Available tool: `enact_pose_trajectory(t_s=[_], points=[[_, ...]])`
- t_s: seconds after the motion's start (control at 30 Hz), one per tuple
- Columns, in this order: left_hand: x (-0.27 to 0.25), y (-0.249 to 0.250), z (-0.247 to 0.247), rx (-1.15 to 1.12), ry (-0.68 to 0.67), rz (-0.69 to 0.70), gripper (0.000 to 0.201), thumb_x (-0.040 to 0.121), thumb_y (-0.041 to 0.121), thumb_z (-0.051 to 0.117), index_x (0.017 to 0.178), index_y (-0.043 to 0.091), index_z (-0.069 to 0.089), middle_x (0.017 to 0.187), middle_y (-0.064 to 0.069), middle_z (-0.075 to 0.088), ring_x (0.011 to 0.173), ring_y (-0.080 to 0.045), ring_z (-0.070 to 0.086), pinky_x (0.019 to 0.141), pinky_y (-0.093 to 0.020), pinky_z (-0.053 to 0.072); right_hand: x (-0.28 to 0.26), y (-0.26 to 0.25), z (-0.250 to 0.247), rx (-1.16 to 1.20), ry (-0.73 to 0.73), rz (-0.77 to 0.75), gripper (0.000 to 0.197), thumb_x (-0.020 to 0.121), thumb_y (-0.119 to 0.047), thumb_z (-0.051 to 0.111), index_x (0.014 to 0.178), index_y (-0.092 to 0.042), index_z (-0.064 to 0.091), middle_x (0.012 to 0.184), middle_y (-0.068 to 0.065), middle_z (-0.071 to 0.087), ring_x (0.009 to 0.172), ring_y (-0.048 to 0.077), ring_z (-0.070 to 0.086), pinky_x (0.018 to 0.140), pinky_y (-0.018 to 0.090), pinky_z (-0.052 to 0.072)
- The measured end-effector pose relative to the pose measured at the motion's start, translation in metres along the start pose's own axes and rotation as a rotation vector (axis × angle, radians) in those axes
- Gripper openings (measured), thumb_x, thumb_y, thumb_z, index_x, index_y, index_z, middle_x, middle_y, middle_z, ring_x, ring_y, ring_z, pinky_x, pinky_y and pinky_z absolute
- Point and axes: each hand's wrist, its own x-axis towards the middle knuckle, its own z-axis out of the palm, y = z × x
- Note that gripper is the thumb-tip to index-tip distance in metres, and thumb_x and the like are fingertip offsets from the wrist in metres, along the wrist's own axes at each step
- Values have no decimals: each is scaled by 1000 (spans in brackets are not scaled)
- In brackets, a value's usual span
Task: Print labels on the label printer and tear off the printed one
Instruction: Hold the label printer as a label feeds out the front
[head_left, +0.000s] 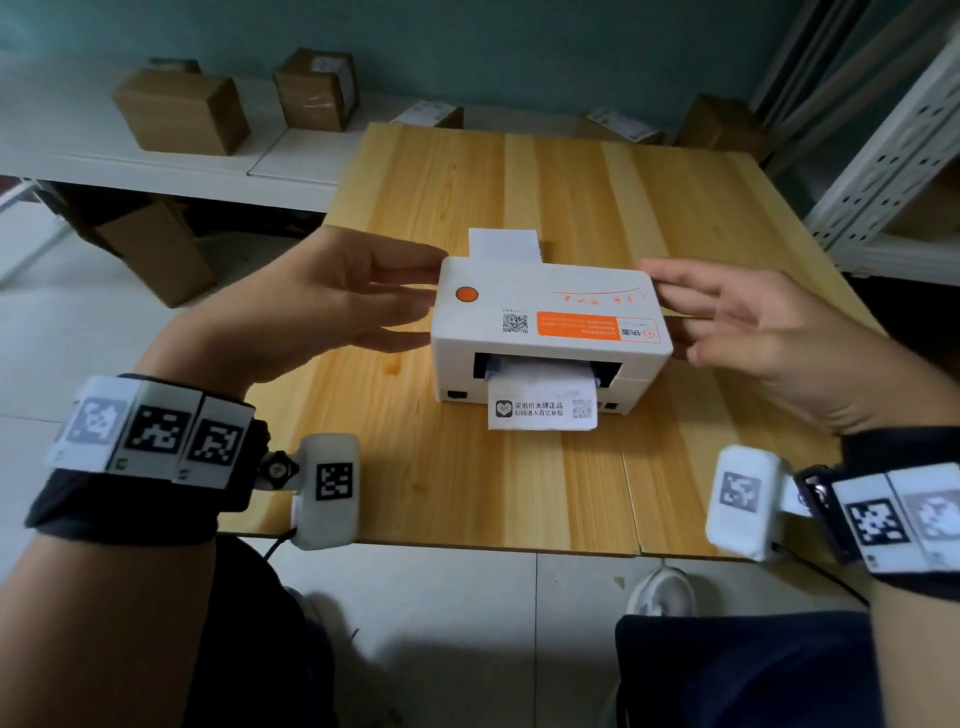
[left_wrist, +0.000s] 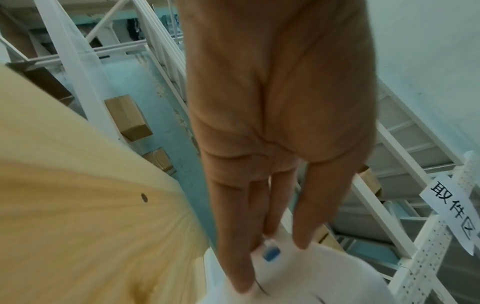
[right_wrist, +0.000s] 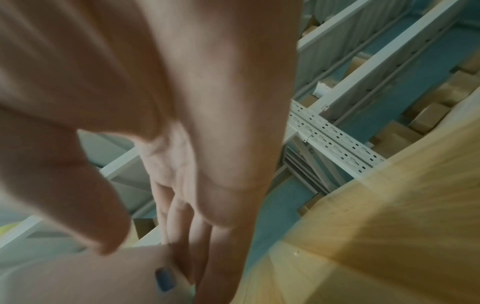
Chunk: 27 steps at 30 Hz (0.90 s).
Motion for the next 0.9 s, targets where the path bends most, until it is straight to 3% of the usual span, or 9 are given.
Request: enact_pose_trajectory(t_s=[0.07, 0.17, 0.27, 0.33, 0.4, 0.57, 0.67, 0.77, 0.9], points=[[2, 0, 5, 55, 47, 40, 40, 98, 0, 56, 124, 29, 64, 116, 17, 76, 108, -2, 72, 76, -19, 61, 2, 1, 3, -30, 57, -22, 60, 94, 1, 57, 146, -28, 46, 142, -14, 56, 123, -10, 54, 106, 22, 44], [6, 0, 10, 77, 143, 79, 31, 99, 5, 56, 124, 18, 68, 109, 12, 78, 104, 1, 72, 72, -16, 59, 6, 0, 9, -31, 154, -47, 53, 95, 2, 55, 139, -27, 52, 126, -21, 58, 104, -29, 51, 83, 1, 44], [7, 0, 11, 65, 187, 89, 28, 97, 8, 58, 123, 14, 69, 108, 11, 77, 103, -1, 73, 72, -15, 59, 10, 2, 10, -77, 219, -59, 47, 93, -4, 62, 126, -37, 61, 122, -22, 64, 109, -19, 58, 90, 10, 49], [5, -1, 9, 66, 143, 77, 31, 97, 4, 58, 121, 21, 68, 107, 13, 79, 103, 0, 73, 73, -16, 60, 14, 4, 10, -97, 258, -46, 41, 92, -7, 66, 123, -35, 67, 119, -14, 70, 110, -5, 65, 97, 26, 52], [3, -1, 8, 70, 70, 51, 39, 96, -1, 59, 122, 28, 65, 112, 17, 77, 103, -1, 74, 73, -16, 59, 16, 4, 9, -94, 271, -41, 37, 90, -7, 68, 121, -29, 69, 113, -10, 74, 103, 0, 70, 96, 32, 55], [3, -1, 7, 118, 61, 72, 41, 93, 0, 63, 120, 30, 66, 113, 19, 77, 103, -1, 73, 73, -16, 59, 16, 2, 9, -102, 275, -40, 36, 90, -6, 67, 114, -33, 68, 104, -14, 75, 97, -2, 71, 89, 28, 57], [6, -4, 8, 150, 122, 90, 34, 94, 0, 62, 121, 20, 69, 105, 14, 80, 99, -1, 75, 73, -16, 59, 17, 1, 10, -108, 295, -29, 32, 91, -8, 67, 110, -34, 70, 101, -11, 77, 93, 1, 73, 86, 32, 58], [7, -4, 9, 247, 157, 107, 31, 93, 2, 64, 117, 21, 70, 99, 19, 76, 91, 7, 74, 68, -11, 57, 14, -1, 12, -117, 284, -21, 30, 93, -7, 65, 109, -32, 71, 99, -11, 76, 89, -1, 73, 81, 26, 58], [7, -6, 10, 250, 166, 118, 34, 94, 2, 63, 123, 20, 67, 105, 17, 75, 94, 7, 73, 70, -11, 58, 13, -1, 15, -152, 254, -40, 38, 93, -6, 64, 109, -40, 68, 104, -18, 73, 98, -3, 69, 91, 25, 54]])
